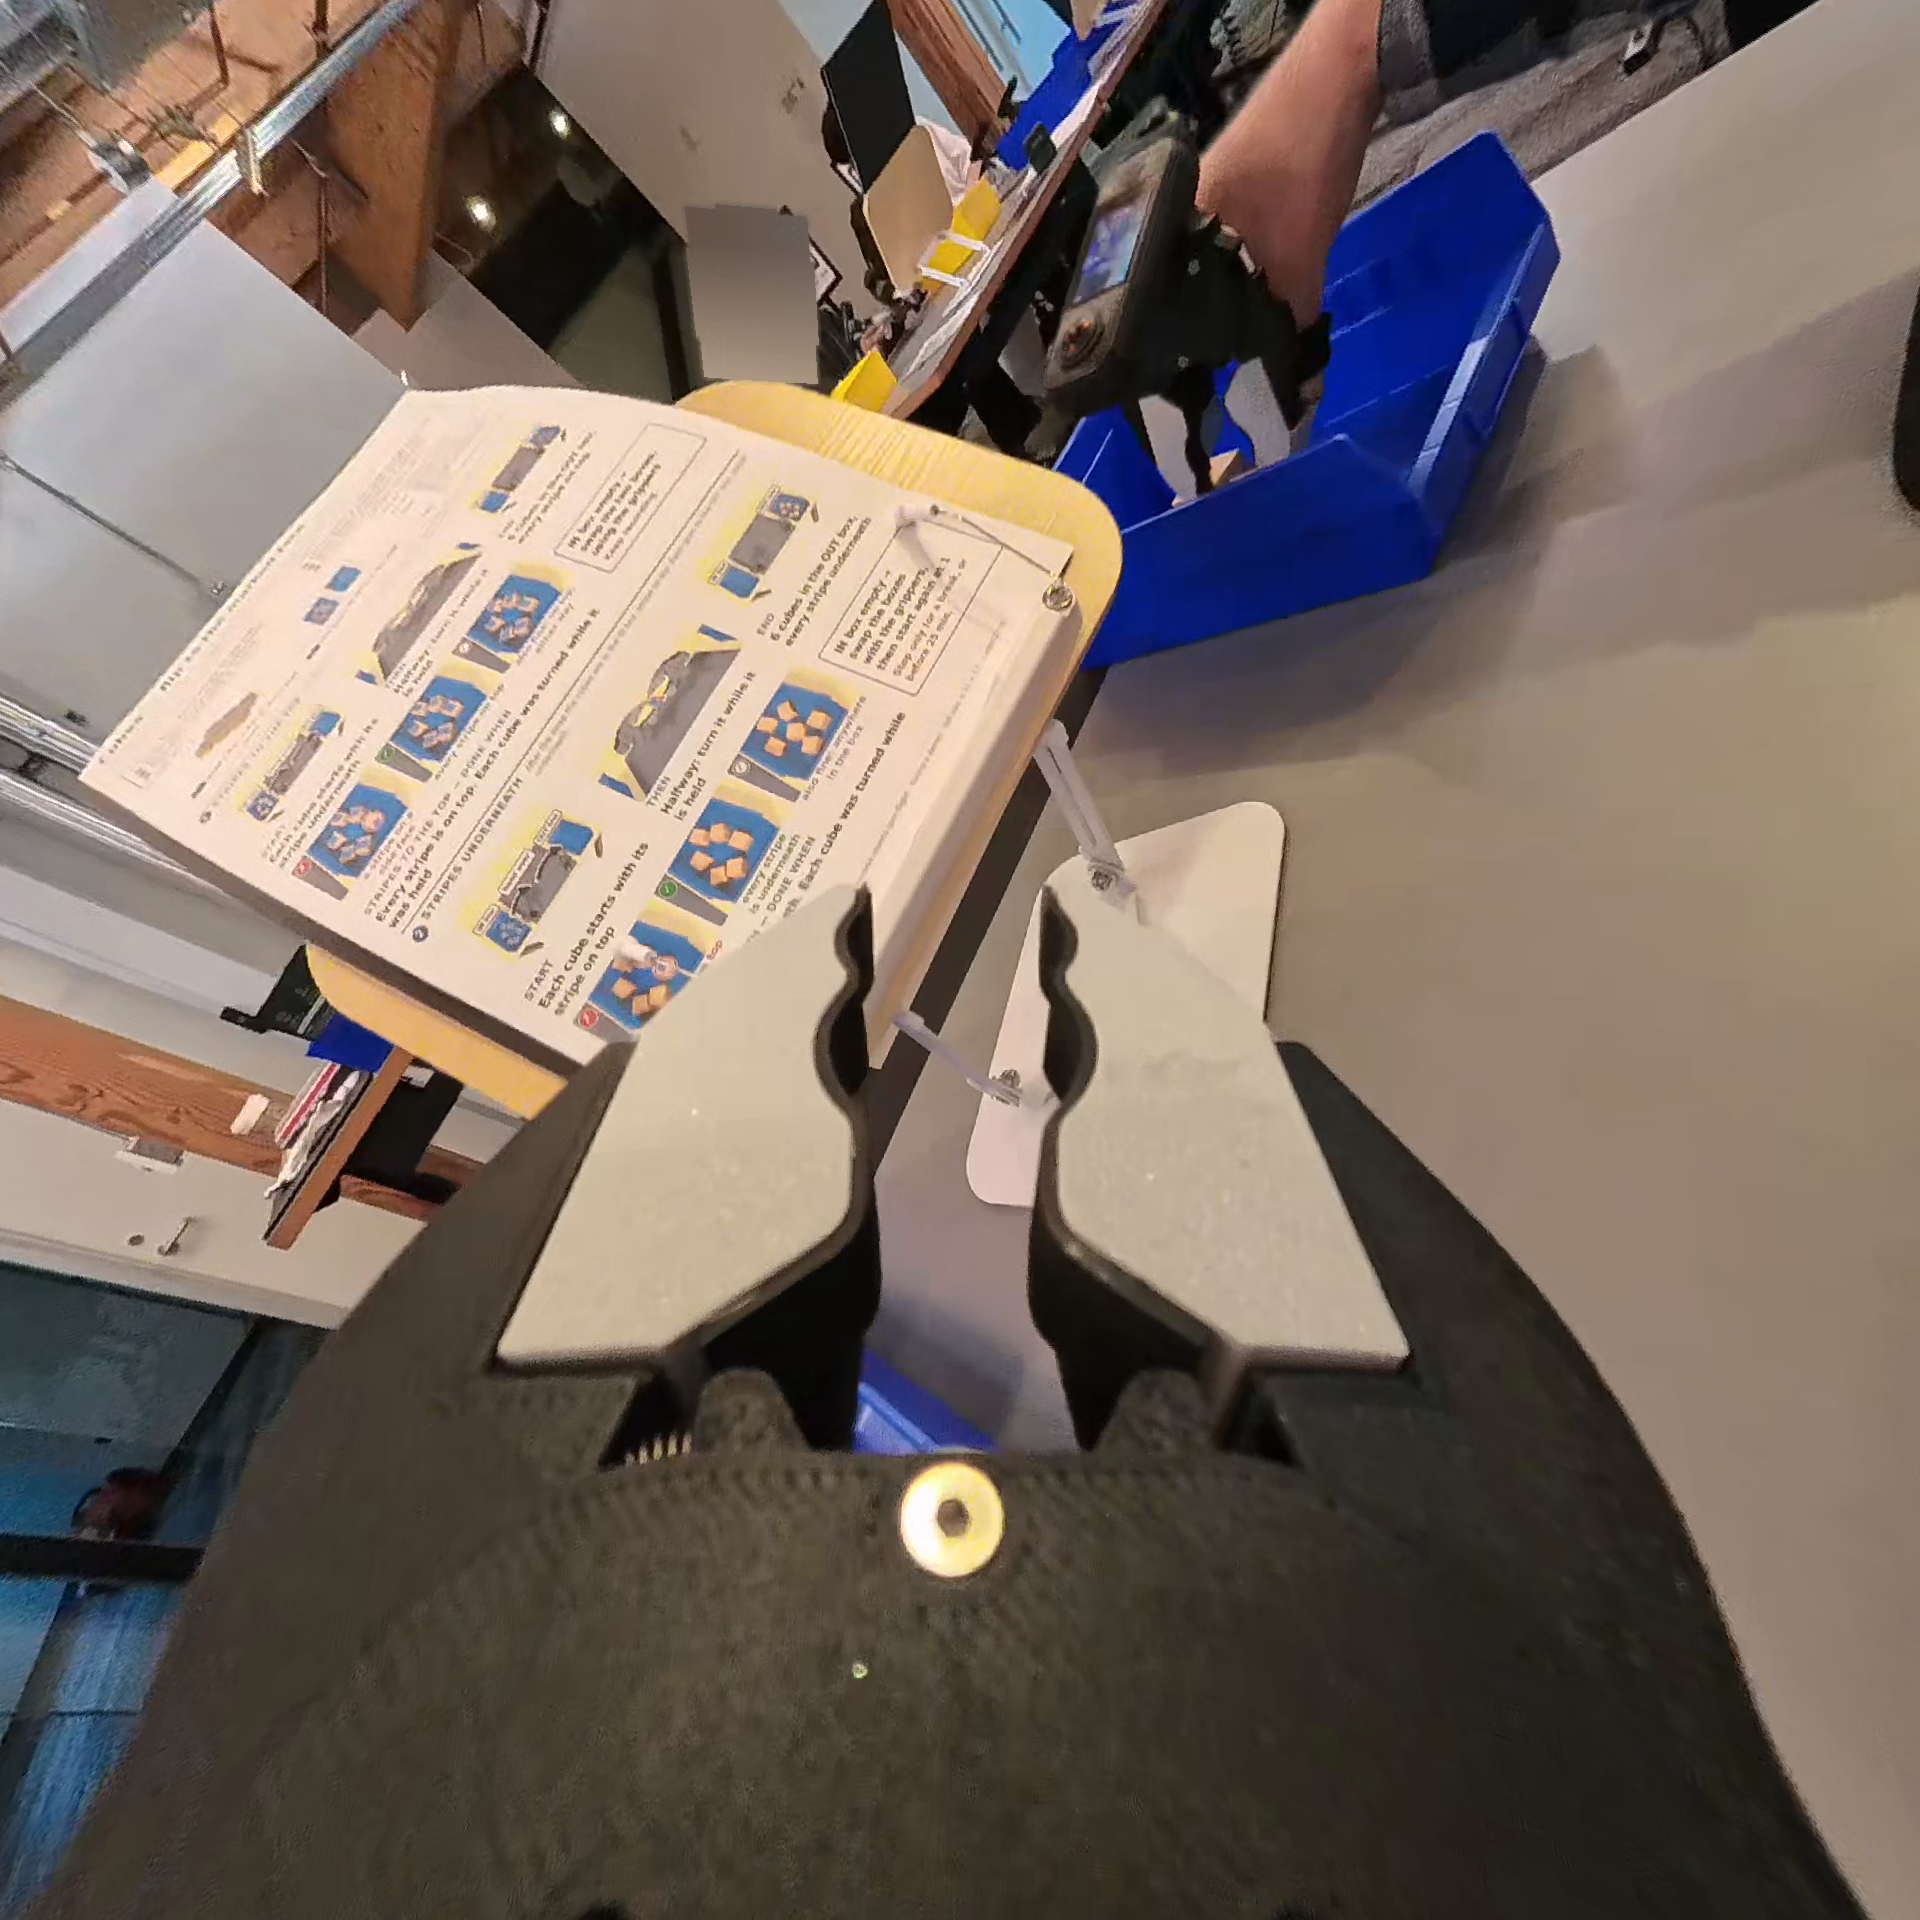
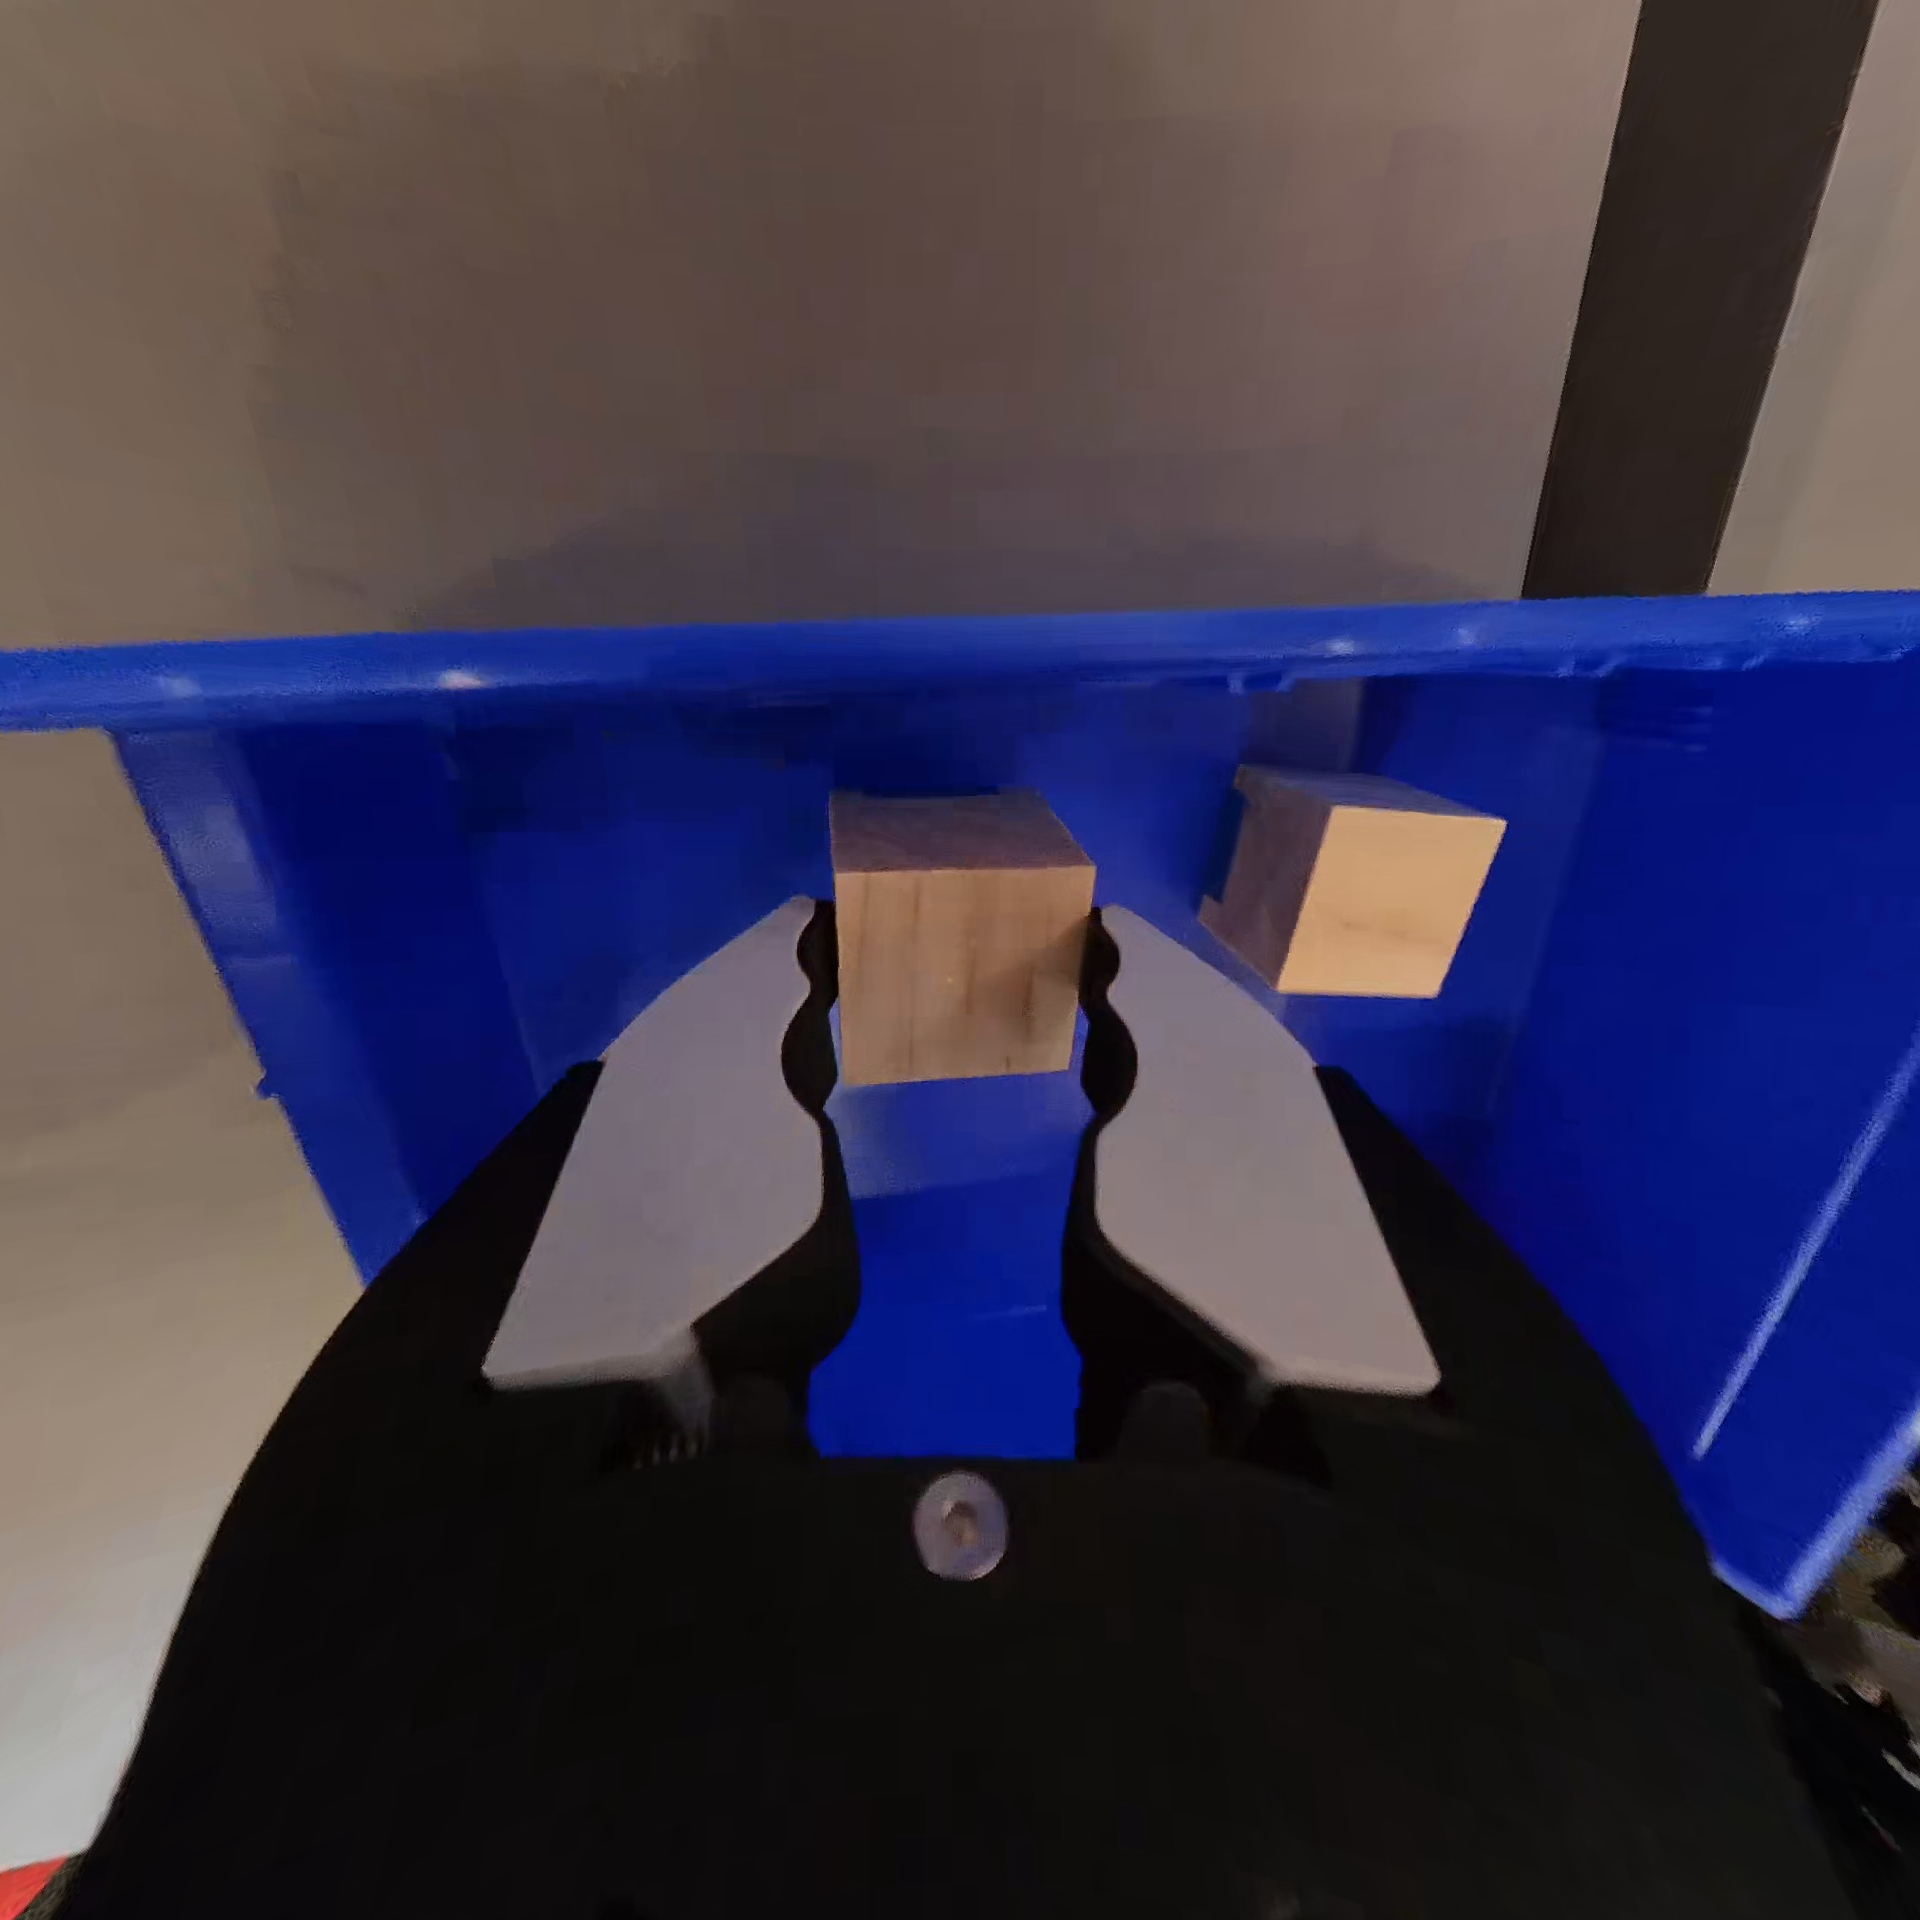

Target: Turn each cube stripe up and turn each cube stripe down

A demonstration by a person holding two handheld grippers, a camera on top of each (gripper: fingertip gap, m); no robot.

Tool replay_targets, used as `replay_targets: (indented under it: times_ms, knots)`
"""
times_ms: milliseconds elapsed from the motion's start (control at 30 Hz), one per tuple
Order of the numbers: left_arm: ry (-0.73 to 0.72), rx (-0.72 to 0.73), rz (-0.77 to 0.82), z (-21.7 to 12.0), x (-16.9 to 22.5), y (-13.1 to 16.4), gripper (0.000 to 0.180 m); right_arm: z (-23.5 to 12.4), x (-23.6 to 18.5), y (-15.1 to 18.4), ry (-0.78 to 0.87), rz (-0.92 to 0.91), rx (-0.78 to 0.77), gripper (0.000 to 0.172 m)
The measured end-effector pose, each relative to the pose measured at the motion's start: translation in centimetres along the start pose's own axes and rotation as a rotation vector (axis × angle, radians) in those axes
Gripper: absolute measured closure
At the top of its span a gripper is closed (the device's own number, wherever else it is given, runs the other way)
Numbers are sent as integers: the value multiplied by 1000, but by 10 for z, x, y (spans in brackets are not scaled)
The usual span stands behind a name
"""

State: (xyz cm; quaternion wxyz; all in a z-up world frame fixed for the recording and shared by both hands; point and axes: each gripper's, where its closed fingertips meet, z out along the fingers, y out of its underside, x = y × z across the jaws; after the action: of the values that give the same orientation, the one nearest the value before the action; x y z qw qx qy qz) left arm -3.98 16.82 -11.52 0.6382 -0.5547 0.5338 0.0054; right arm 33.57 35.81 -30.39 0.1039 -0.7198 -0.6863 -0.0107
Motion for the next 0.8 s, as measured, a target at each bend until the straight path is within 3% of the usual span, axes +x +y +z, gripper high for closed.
replay_targets:
  times_ms: [133,167,233,300,433,533,633,800]
  knots:
    - [12,-18,-10,-2,0,9,150,18,6,3,-17,3,-36,121]
    - [16,-21,-15,-1,0,10,150,22,7,6,-18,8,-67,104]
    - [14,-32,-8,-2,0,14,149,20,8,6,-20,19,-64,95]
    - [1,-42,-5,-4,-5,17,148,1,12,1,20,51,-7,90]
    - [-56,-136,-16,-13,-36,49,143,-67,5,-23,135,78,195,102]
    - [-40,-306,-39,-14,-66,107,139,-105,-23,-44,198,26,298,113]
    - [30,-484,-53,-9,-91,175,133,-121,-56,-61,228,-36,335,115]
    - [304,-792,1,-4,-101,276,125,-122,-108,-90,184,-122,378,119]
